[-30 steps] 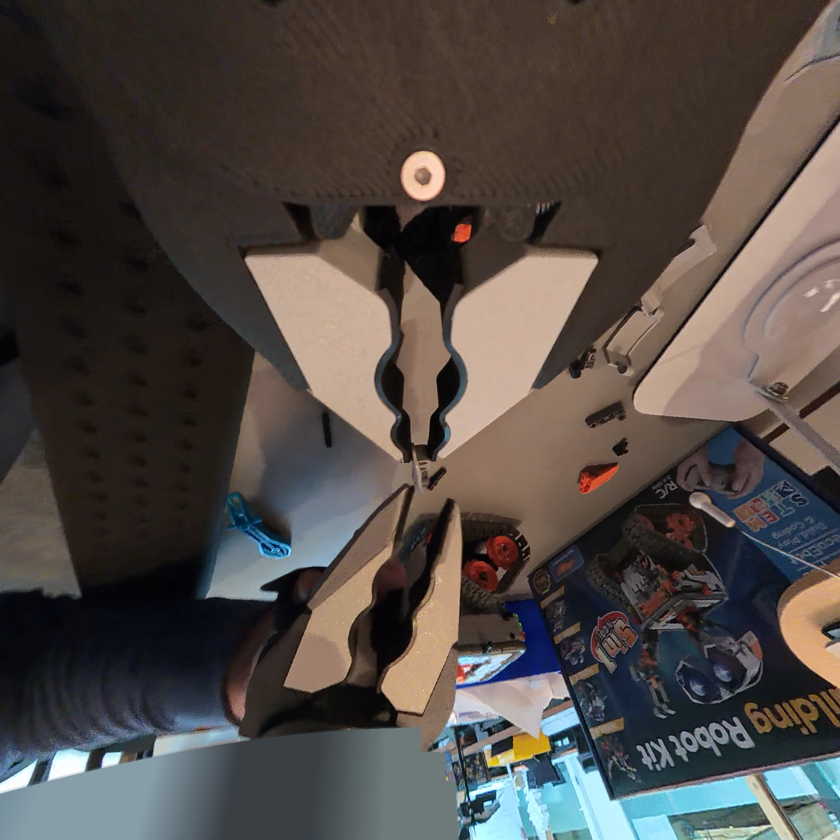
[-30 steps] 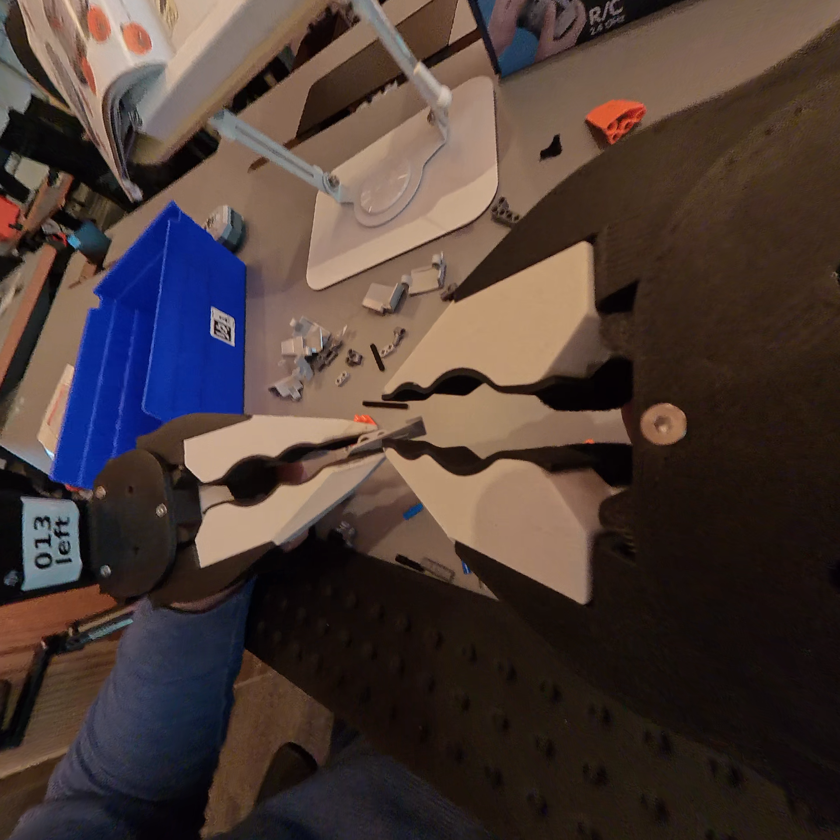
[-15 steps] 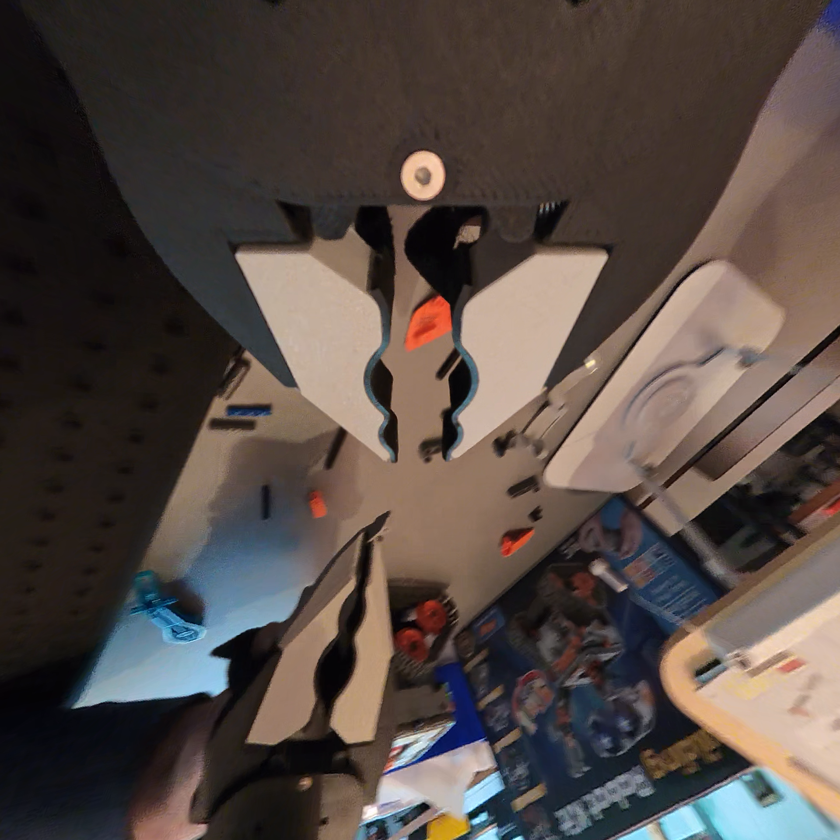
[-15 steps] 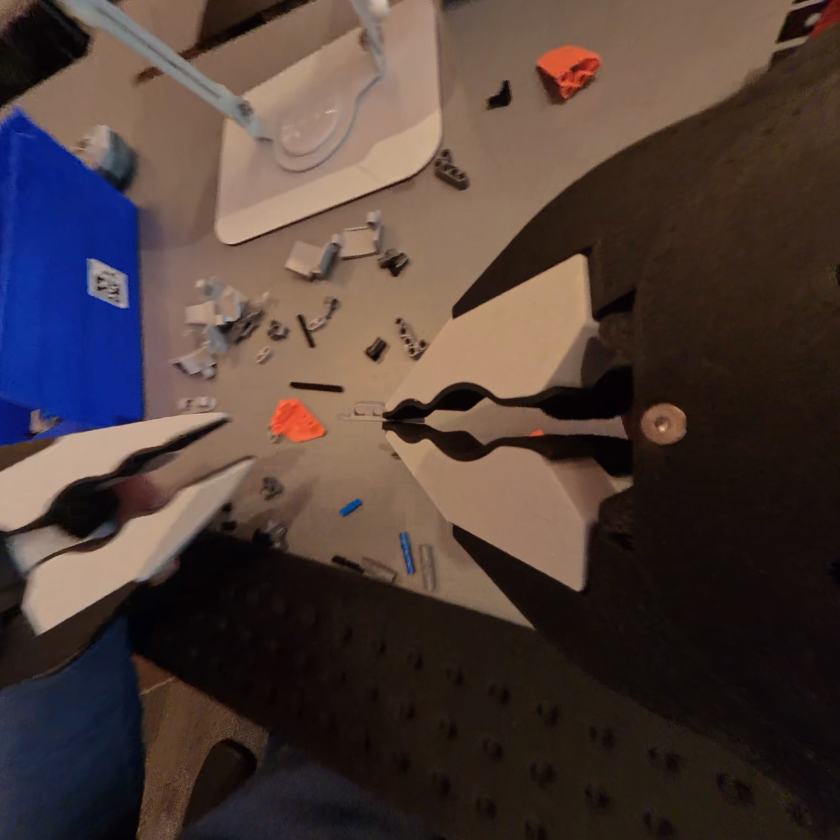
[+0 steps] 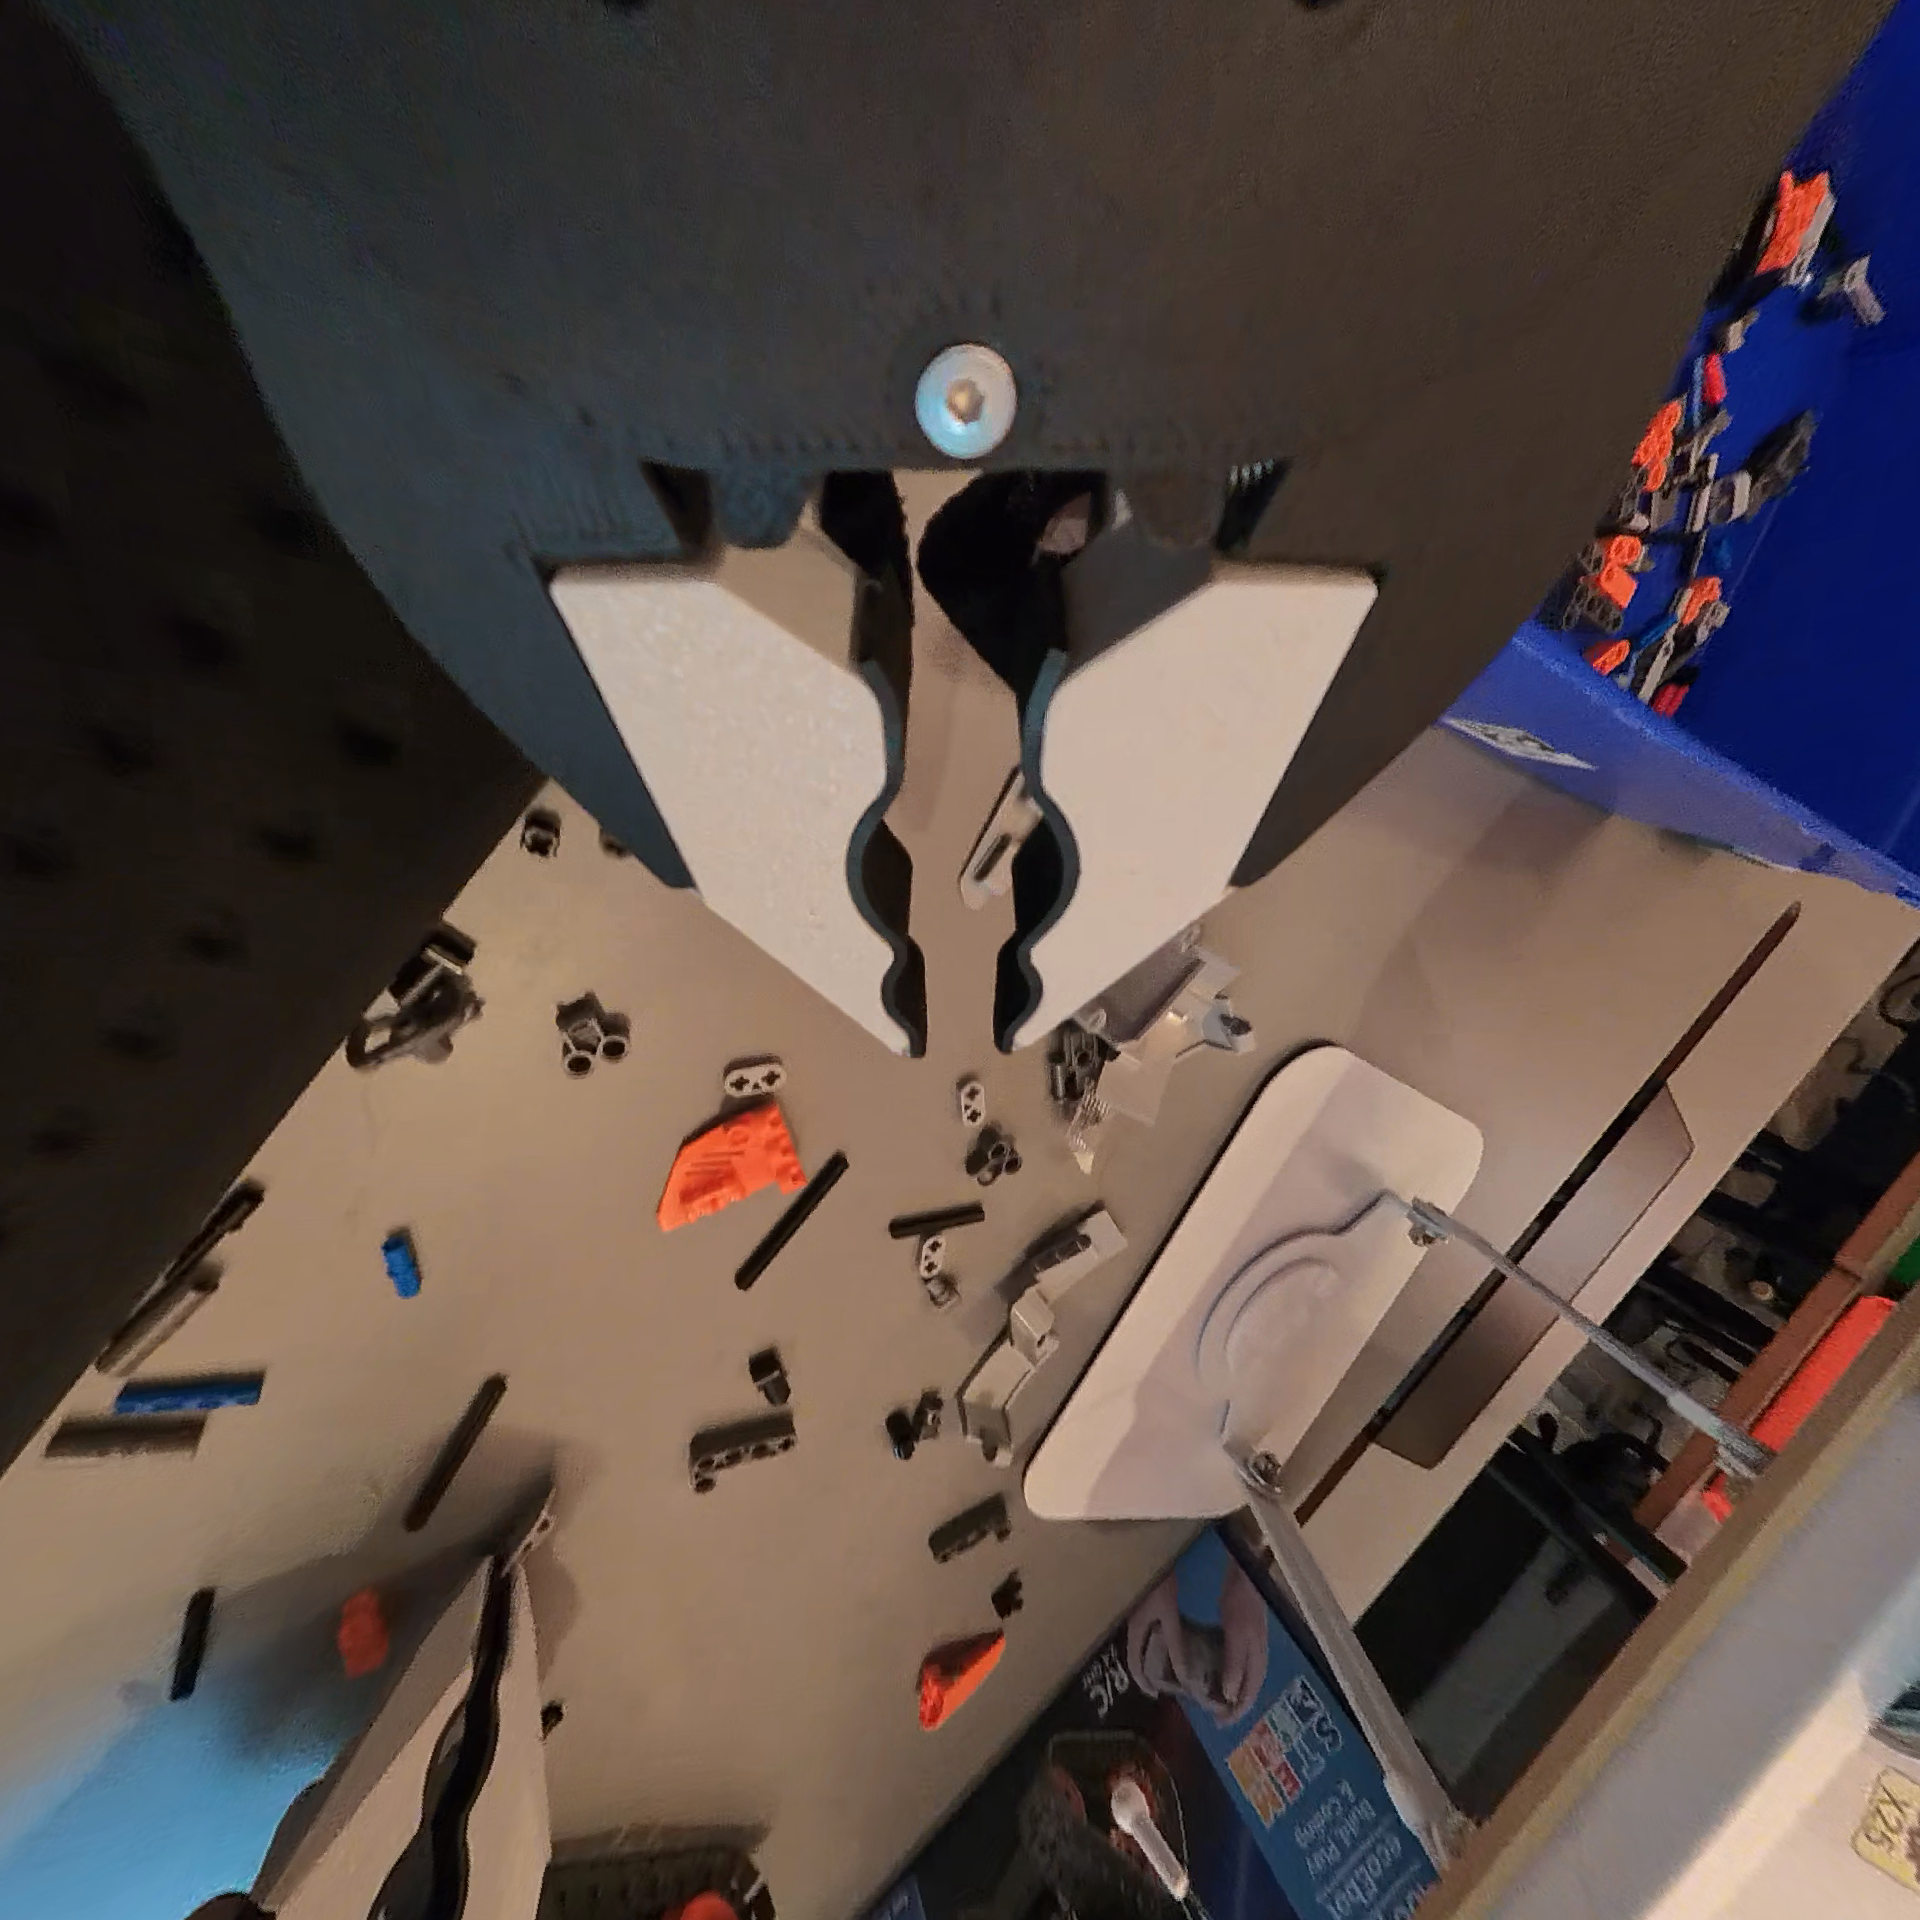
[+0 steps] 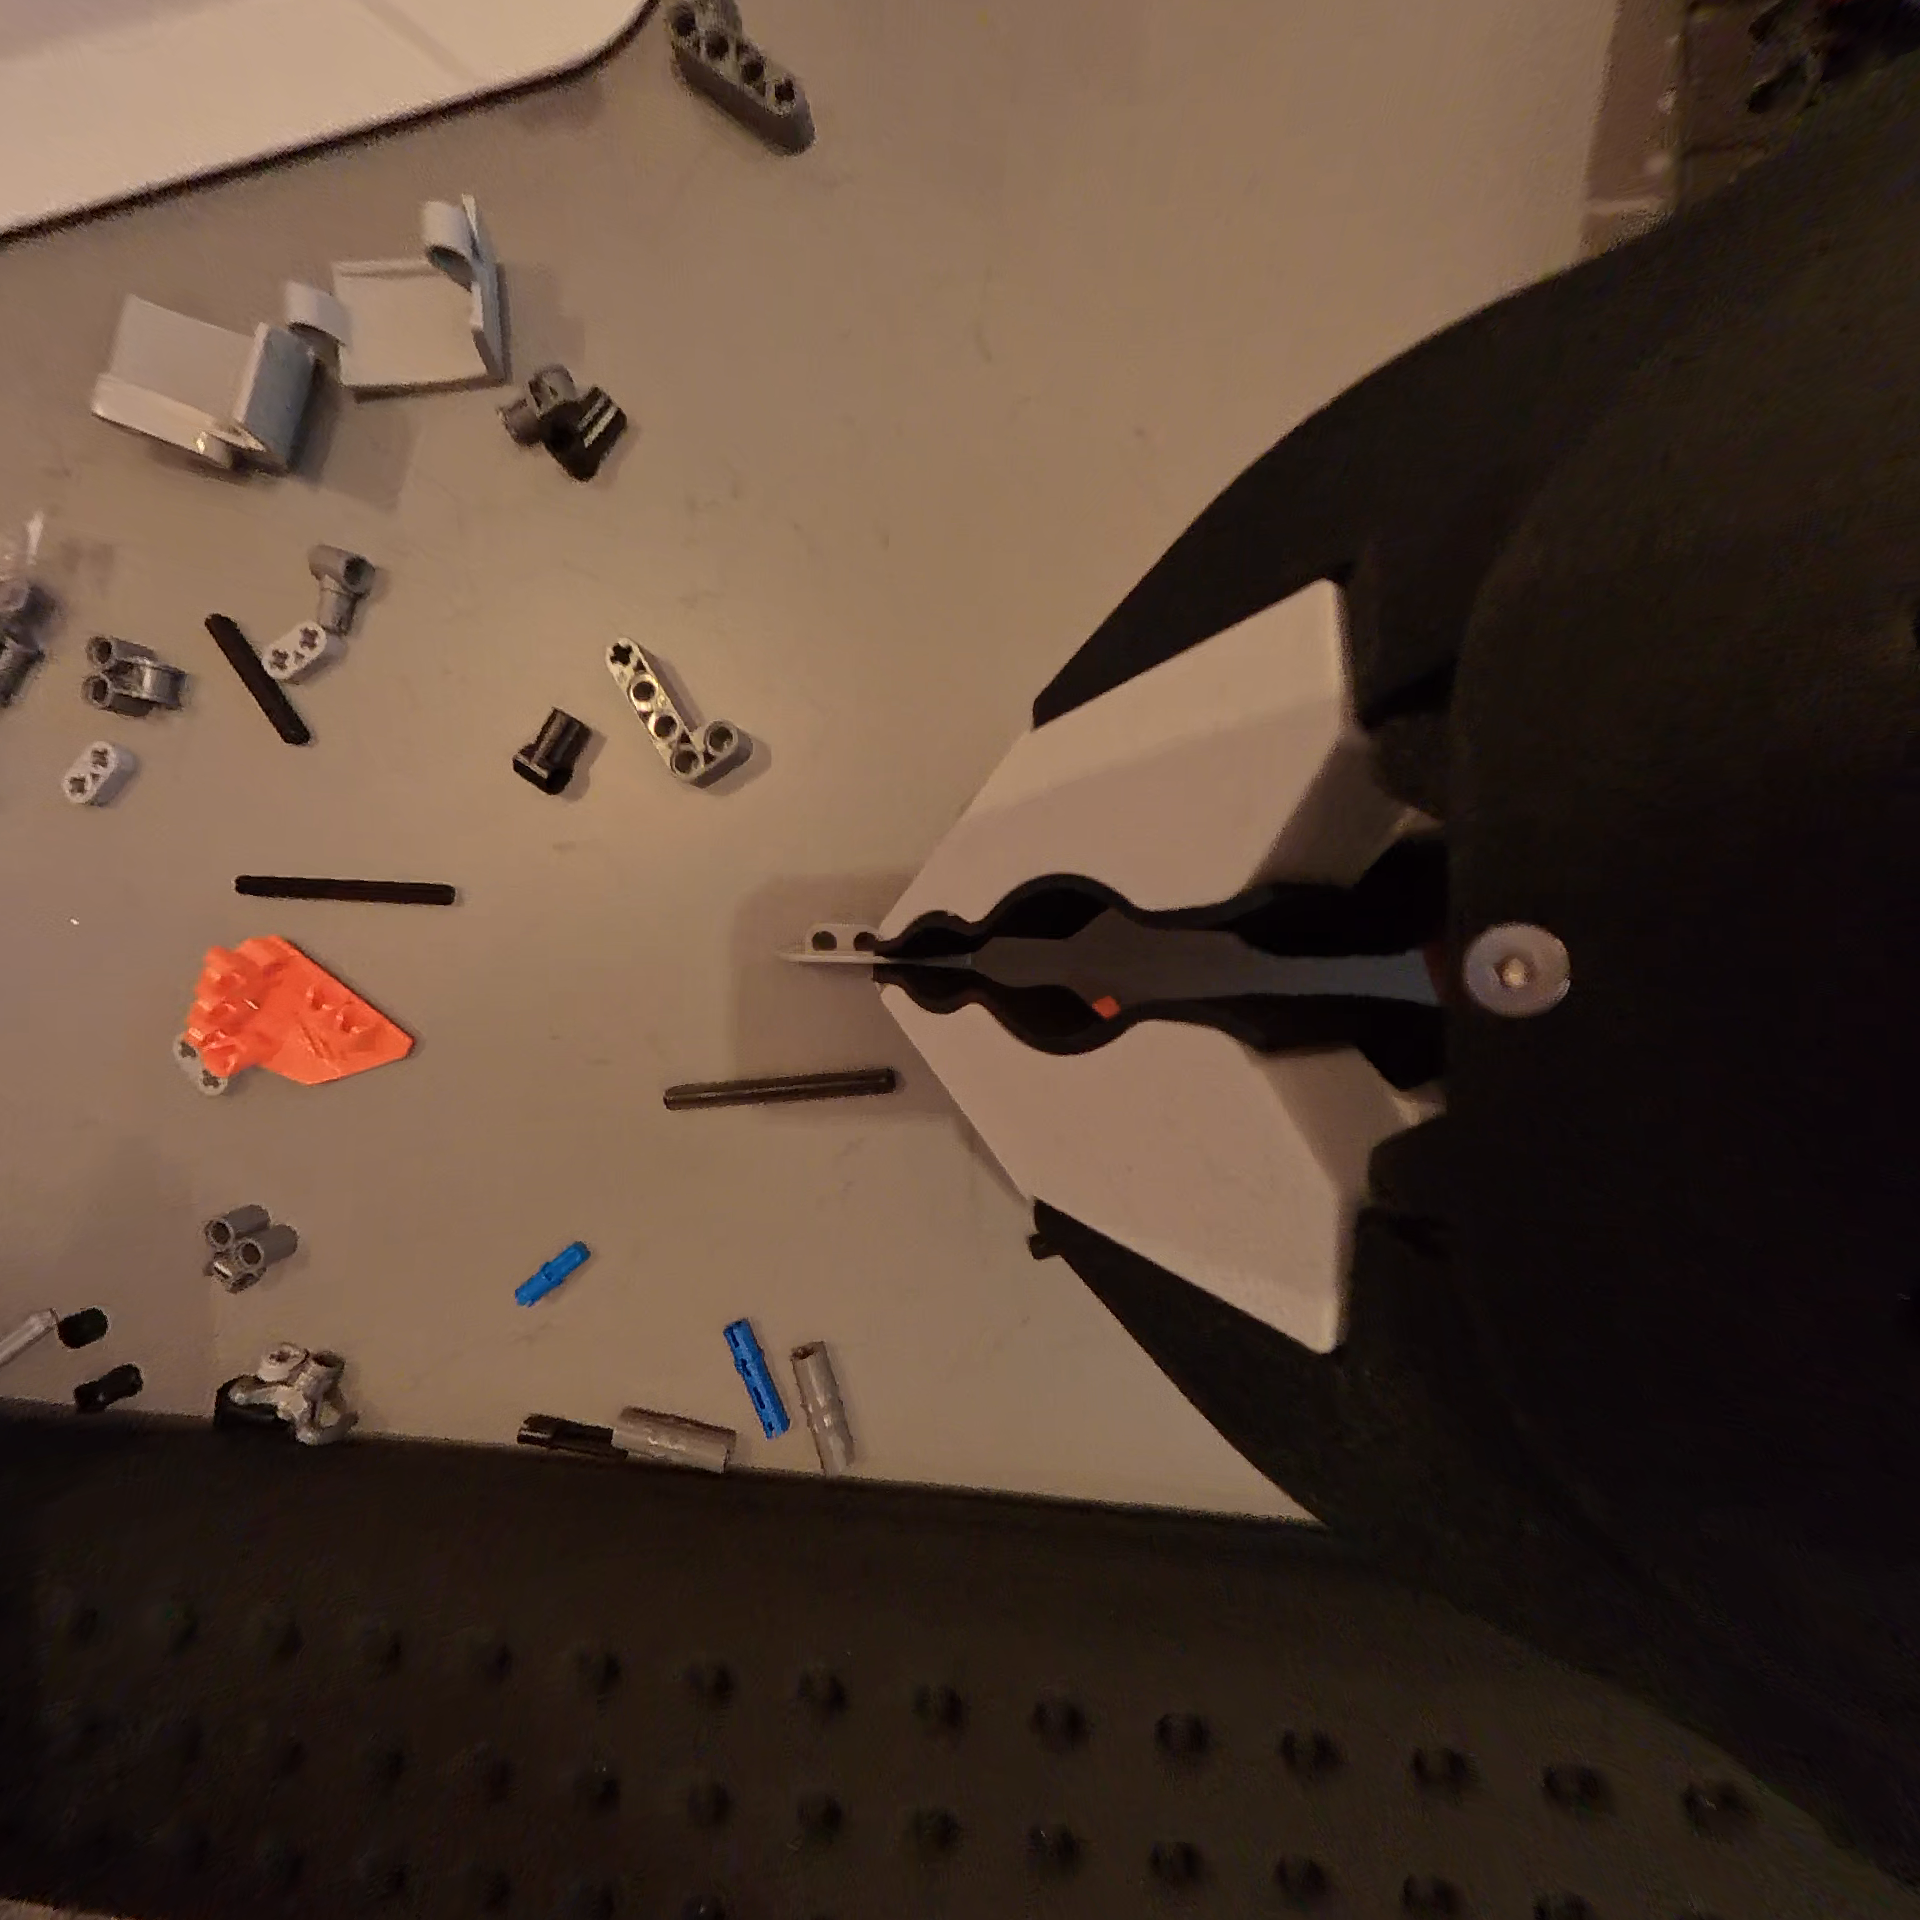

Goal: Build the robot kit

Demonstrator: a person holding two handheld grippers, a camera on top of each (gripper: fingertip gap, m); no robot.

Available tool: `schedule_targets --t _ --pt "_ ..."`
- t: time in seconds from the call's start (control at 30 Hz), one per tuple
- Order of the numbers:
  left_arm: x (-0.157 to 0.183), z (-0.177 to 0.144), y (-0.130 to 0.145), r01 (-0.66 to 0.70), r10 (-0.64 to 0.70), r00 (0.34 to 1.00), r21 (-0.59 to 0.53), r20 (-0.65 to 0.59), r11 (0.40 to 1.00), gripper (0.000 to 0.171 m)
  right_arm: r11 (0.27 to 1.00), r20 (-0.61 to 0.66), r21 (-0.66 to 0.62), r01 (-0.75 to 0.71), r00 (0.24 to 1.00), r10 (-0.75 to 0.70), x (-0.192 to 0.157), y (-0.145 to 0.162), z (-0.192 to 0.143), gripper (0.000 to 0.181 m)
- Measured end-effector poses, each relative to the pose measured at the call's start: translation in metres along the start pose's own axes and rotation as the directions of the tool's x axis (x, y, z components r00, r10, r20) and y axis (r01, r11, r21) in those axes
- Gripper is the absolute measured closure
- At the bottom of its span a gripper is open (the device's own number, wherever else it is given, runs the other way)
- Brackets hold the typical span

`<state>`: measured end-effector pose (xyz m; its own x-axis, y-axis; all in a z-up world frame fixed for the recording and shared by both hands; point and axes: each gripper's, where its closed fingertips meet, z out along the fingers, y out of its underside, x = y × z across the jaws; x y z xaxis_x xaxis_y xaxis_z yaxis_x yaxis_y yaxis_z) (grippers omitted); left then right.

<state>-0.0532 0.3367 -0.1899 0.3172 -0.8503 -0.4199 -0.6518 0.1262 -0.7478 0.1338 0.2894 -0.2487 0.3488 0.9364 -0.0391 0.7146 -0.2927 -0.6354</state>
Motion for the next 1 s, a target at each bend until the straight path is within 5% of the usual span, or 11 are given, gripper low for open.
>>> schedule_targets --t 0.5,0.7,0.8,1.0 --pt "0.017 -0.015 0.028 -0.015 -0.001 0.993 -0.128 -0.120 0.992 0.158 0.999 -0.019 0.037 0.031 0.999 -0.030 0.000 -0.012 -0.013 0.161" --pt "-0.006 -0.016 0.035 -0.018 0.018 1.000 -0.172 0.000 0.985 0.155 0.995 -0.054 0.082 0.052 0.997 -0.048 0.000 -0.016 -0.024 0.161" --pt "-0.034 -0.020 0.022 0.009 0.009 0.987 -0.113 0.162 0.994 0.144 0.994 -0.065 0.092 0.056 0.997 -0.050 0.001 -0.015 -0.025 0.161" --pt "-0.056 -0.040 0.000 -0.041 0.054 0.959 -0.051 0.277 0.998 0.143 0.992 -0.074 0.116 0.058 0.996 -0.050 0.002 -0.015 -0.025 0.161"
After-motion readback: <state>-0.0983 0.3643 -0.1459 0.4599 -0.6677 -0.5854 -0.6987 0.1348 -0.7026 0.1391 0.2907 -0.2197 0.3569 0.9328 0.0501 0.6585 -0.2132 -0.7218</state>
